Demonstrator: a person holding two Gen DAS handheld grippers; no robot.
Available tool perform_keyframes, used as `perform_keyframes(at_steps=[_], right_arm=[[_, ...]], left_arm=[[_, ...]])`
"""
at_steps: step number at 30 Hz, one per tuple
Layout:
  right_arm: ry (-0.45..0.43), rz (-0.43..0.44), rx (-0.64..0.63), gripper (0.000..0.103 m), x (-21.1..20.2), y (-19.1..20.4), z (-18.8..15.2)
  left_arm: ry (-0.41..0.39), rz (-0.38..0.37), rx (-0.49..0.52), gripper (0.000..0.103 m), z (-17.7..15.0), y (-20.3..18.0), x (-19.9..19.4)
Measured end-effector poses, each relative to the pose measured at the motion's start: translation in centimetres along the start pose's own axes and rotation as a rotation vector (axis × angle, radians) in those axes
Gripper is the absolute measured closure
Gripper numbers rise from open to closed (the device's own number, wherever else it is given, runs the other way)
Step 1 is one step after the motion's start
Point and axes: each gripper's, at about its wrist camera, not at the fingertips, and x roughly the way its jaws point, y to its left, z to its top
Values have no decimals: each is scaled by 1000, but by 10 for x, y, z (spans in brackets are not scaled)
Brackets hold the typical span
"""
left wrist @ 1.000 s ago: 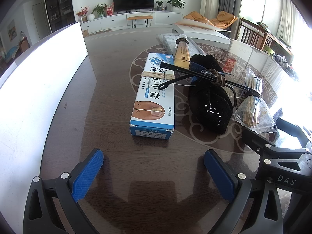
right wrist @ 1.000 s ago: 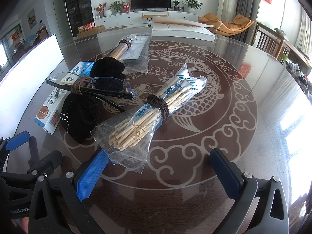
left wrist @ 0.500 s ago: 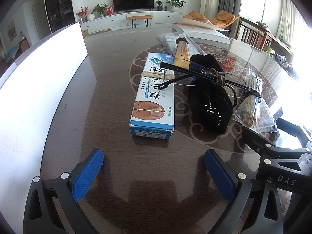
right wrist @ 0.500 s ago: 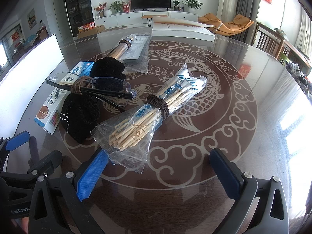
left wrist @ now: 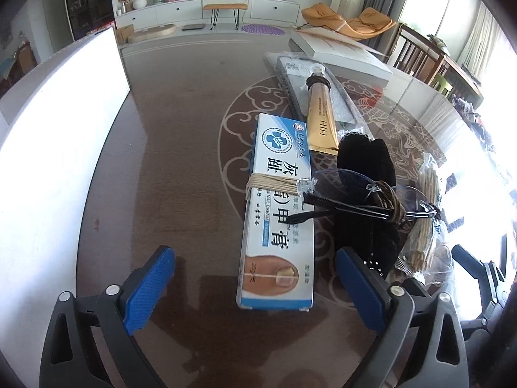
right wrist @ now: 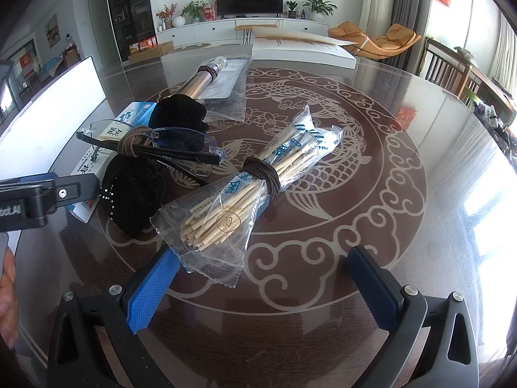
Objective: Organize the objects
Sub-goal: 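Grasp the blue-and-white nail-cream box with the left tool, then lift the nail-cream box with the left tool toward the bin, then grasp the bagged wooden stick bundle with the right tool while the left tool holds the box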
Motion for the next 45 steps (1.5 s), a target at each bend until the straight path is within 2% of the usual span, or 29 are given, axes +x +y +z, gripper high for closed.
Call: perform_keyframes(at_steps=[1,2,3,4,7,10,13,15,16,17,19,21,24,35,39,42,45], right_arm=[[0,0,0,0,0,0,0],[0,0,0,0,0,0,0],[0,0,0,0,0,0,0],[0,0,0,0,0,0,0],[0,0,0,0,0,0,0],[0,0,0,0,0,0,0],[0,0,0,0,0,0,0],[0,0,0,0,0,0,0],[0,0,0,0,0,0,0],[0,0,0,0,0,0,0],[0,0,0,0,1,0,0],[0,0,0,0,1,0,0],[0,0,0,0,1,0,0],[0,1,0,0,1,0,0],[27,33,-43,0,-5,-11,-8],[28,31,72,0,-13,-41,-15],[54,110,203,1,-15,-59,-6]], left_arm=[[-7,16,19,21,3,-4,3],[-28,18,42,38,5,-7,3],[-42,22,60,45,5,-9,3],[-48,29,72,61,4,-11,1],[-51,22,25,62,-12,-7,-9],[-53,50,3,62,-50,-3,-29],[-72,73,-10,60,-85,-1,-45],[-82,93,2,57,-95,-1,-49],[-83,97,15,45,-95,-2,-48],[-79,100,24,27,-94,-2,-45],[-79,103,14,17,-91,1,-39],[-84,105,4,14,-86,3,-35],[-85,107,6,1,-81,3,-29],[-132,114,-9,0,-85,2,-29],[-133,114,-10,0,-85,2,-29],[-133,116,-10,0,-85,2,-29],[-134,117,-13,0,-86,2,-30]])
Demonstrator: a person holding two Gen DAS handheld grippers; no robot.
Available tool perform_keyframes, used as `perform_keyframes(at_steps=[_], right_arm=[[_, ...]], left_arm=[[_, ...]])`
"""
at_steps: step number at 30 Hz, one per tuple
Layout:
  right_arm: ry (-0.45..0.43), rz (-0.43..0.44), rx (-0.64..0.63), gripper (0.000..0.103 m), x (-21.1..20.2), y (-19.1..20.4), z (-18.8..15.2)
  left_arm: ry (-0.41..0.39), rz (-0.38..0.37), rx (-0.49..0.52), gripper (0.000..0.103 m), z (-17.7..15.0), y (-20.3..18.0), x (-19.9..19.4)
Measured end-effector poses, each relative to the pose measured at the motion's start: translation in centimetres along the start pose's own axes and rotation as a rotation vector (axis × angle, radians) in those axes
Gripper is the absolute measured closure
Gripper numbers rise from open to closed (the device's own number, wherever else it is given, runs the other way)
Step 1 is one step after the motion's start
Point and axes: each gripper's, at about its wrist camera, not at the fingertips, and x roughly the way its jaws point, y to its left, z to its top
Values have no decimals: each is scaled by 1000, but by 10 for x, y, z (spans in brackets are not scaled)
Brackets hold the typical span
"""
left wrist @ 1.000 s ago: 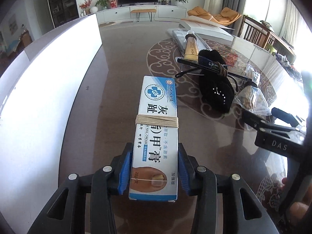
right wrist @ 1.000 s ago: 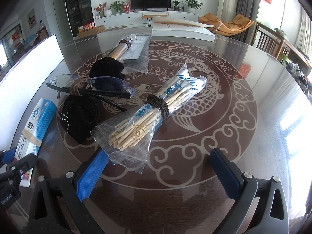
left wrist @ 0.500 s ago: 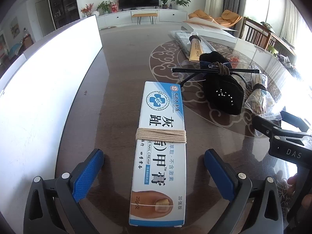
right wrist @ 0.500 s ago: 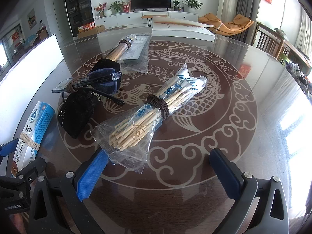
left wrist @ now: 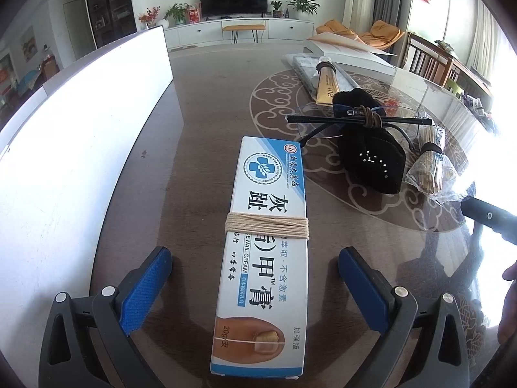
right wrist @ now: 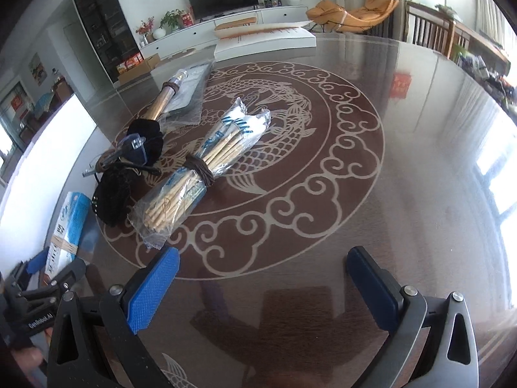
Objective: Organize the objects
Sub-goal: 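Grasp the bagged wooden stick bundle with the right tool while the left tool holds the box, then carry the box and stick bundle into the white bin and open both tools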
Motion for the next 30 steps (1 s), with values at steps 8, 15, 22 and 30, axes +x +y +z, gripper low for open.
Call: perform_keyframes(at_steps=[8,15,22,30], right_arm=[[-5,137,231,22,19,15,58],[78,63,147,50,31,7,67],[78,-8,131,37,-2,-7,55],[143,-31,147,74,28,9,51]], left_arm=[[0,0,0,0,0,0,0],[0,0,0,0,0,0,0],[55,-9,15,0,6,0,3],[96,-6,23,54,22,-4,1]])
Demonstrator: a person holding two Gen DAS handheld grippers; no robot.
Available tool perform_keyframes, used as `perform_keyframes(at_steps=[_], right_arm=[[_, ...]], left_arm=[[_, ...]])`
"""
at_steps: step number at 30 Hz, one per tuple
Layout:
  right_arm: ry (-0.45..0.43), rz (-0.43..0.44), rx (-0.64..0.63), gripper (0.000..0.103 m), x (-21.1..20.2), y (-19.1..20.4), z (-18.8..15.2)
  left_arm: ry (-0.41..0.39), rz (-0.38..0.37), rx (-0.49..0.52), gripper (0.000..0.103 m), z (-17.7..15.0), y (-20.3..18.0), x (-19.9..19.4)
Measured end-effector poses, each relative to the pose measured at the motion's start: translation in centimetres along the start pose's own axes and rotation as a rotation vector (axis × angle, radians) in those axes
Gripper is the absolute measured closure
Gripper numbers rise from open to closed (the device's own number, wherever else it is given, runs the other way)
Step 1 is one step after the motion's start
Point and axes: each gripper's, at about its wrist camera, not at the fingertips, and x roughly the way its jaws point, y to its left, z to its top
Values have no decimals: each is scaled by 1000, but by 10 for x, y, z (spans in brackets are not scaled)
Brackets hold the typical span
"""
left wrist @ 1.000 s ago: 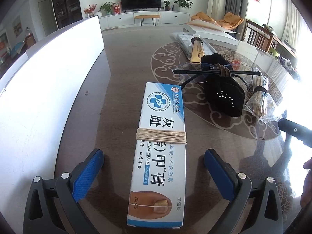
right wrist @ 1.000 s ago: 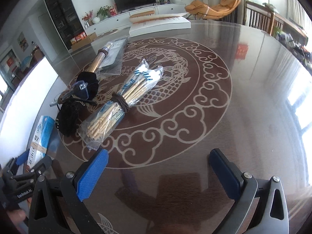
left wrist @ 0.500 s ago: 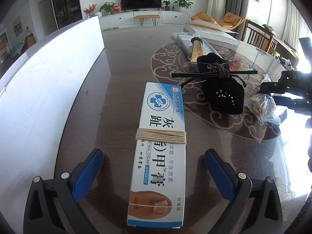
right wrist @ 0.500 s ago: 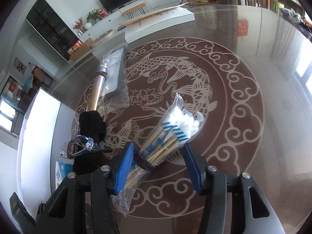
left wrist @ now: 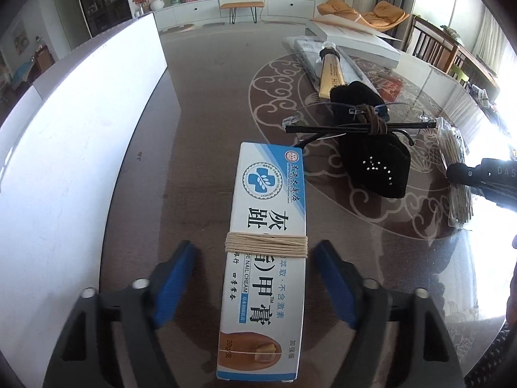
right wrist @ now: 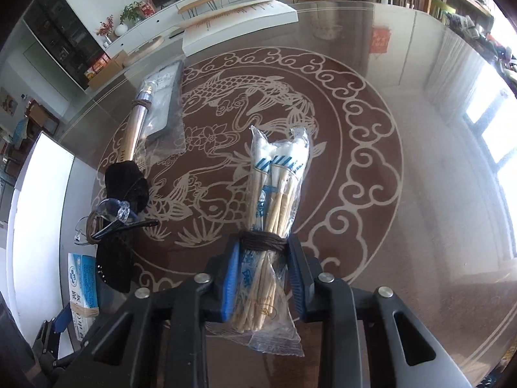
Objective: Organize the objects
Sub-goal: 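Carry the box and stick bundle into the white bin and open both tools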
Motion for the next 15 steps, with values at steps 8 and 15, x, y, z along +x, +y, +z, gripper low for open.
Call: perform_keyframes(at_steps=[8,15], right_arm=[[-50,153,-91,74,-53,-7,-53],[-87,332,-250,74,-112,83,-73]], left_arm=[[-55,-142,-68,60,-32,14,-50],[-216,-222,-168,60,-26,72,-154]])
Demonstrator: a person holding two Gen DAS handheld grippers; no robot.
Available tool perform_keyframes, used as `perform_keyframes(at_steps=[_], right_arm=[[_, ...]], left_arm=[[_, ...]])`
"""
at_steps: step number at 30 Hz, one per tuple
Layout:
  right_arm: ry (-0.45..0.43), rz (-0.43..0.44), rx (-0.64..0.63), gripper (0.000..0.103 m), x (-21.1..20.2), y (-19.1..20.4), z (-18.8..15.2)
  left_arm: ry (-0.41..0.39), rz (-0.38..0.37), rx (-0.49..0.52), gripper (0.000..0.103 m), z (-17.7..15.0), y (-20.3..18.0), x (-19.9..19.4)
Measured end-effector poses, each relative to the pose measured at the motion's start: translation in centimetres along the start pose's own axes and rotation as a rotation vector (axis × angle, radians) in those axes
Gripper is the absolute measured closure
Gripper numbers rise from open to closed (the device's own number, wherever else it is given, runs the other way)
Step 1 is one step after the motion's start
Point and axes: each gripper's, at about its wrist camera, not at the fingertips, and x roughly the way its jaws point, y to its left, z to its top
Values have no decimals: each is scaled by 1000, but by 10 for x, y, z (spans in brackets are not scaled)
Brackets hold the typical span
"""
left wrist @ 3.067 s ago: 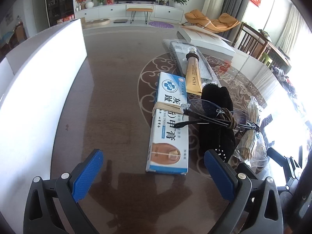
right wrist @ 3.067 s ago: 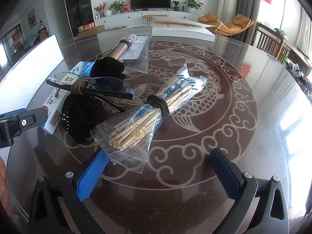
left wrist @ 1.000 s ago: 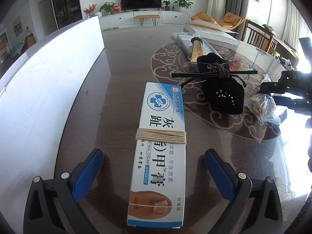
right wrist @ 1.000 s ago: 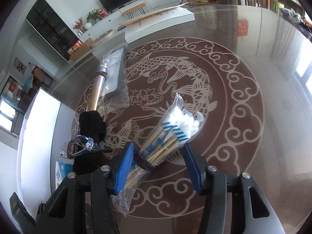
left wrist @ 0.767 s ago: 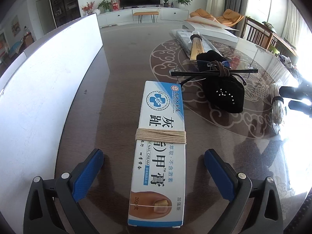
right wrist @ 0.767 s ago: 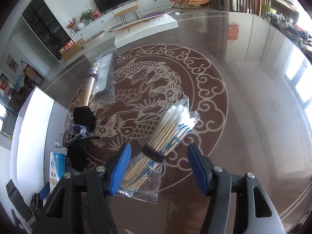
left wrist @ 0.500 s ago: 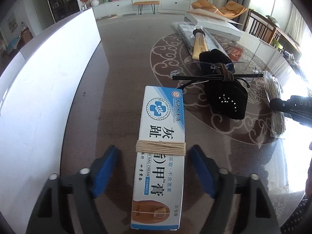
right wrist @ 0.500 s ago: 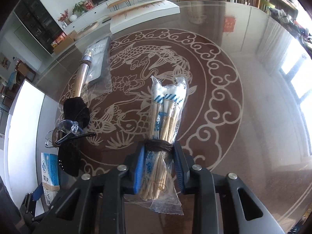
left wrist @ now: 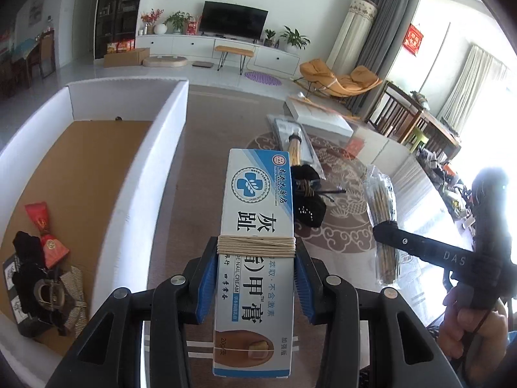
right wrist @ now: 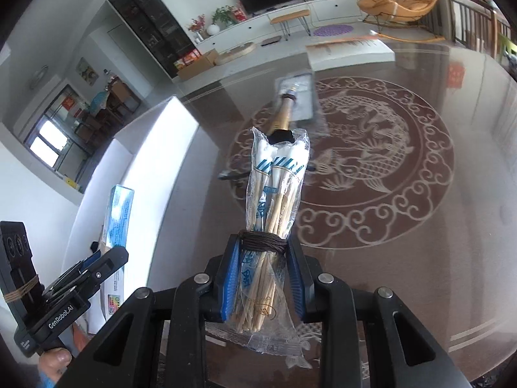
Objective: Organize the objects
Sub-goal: 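Carry the box and stick bundle into the white bin and open both tools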
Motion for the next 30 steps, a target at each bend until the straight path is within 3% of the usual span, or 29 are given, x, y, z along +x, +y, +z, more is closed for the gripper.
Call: perform_keyframes(at_steps=[4,7,11,14,16,18,19,20,25,30], right_arm=[[-20,148,-178,74,-7,103,11],[8,243,-315,74,1,178,8],[61,278,-451,74,30,254,-5],[118,297,-496,73,61,289,-21],[148,296,-530,67,80,304,-31],[150,289,-531,33,89,306,-38],[129,290,-530,29,88,303,-40],[102,279,-534,26,85,298,-41],[-25,182,-500,17,64,255,-31],[-160,-1,-444,13,45,174,-17]], left_arm=[[-75,81,-58,60,24,51,-51],[-91,216,-99,60,29,100,-69],[-22,356,-201,60,18,171,-69],[87,452,-247,58,5,208,-50],[144,519,-290,57,-4,225,-37],[170,549,-319,44,-9,233,-31],[163,554,-326,31,-12,233,-30],[145,555,-329,26,-12,232,-31],[53,525,-298,26,-4,205,-37],[-18,408,-202,26,8,147,-37]])
